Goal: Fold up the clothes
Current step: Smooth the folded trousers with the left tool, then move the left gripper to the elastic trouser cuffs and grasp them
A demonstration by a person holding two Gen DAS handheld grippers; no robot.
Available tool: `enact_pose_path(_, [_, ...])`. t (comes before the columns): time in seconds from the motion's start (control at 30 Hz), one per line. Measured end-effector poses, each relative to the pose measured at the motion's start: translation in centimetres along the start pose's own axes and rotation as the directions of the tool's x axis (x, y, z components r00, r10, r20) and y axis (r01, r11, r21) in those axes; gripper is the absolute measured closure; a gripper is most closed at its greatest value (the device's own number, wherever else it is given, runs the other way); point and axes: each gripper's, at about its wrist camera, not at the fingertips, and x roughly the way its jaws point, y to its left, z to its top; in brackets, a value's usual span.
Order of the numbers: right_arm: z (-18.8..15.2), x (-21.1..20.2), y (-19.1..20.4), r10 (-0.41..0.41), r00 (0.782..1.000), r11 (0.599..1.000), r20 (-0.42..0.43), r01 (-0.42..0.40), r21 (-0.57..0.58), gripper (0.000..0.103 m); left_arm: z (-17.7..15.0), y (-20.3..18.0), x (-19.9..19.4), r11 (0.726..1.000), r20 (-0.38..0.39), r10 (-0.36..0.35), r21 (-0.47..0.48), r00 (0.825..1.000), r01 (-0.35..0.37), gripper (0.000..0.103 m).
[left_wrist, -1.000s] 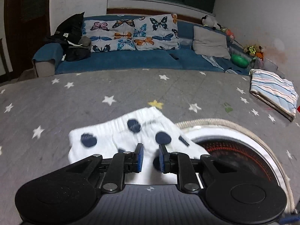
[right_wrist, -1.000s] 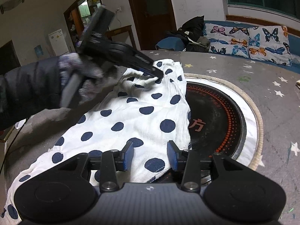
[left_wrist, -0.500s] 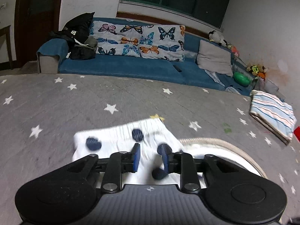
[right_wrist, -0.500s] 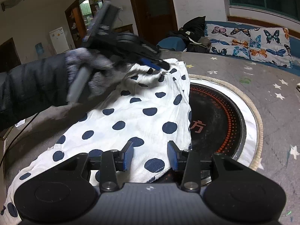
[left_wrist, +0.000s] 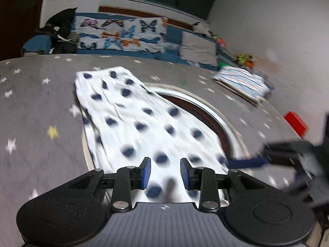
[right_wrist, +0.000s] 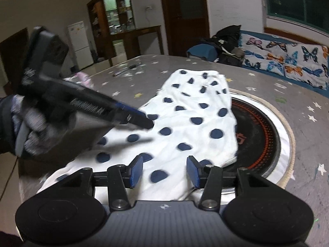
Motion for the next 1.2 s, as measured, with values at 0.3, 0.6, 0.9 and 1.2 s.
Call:
enact_pose_path(0.3, [-2.1, -1.0, 3.9, 0.048, 0.997, 0.992, -0.057, -0.054, -0.115, 0.05, -4.8, -2.6, -2.3, 0.993, -0.005, -0.001, 0.115, 1.0, 0.002, 0.071])
enact_pose_path(0.6, [-3.5, -2.6, 6.2, 0.016, 0.997, 0.976, -0.073, -0.031, -0.216, 0.05, -6.4, -3.7, -5.0, 0.985, 0.076, 0.03, 0.169, 0.997, -0.043, 0.071])
enact_pose_path(0.9, [-3.4, -3.2, 7.9, 0.039, 0.999, 0.973, -0.033, -0.046, -0.225, 0.05, -8.7, -5.3, -7.5, 0.976, 0.088, 0.013, 0.216, 0.996, -0.031, 0.072])
enact_pose_path(1.2, [-4.8, -3.6, 8.0, -0.008, 0.997, 0.976, -0.071, -0.008, -0.217, 0.05, -10.3, -6.2, -8.0, 0.96, 0.118, 0.032, 0.271, 0.992, -0.063, 0.072])
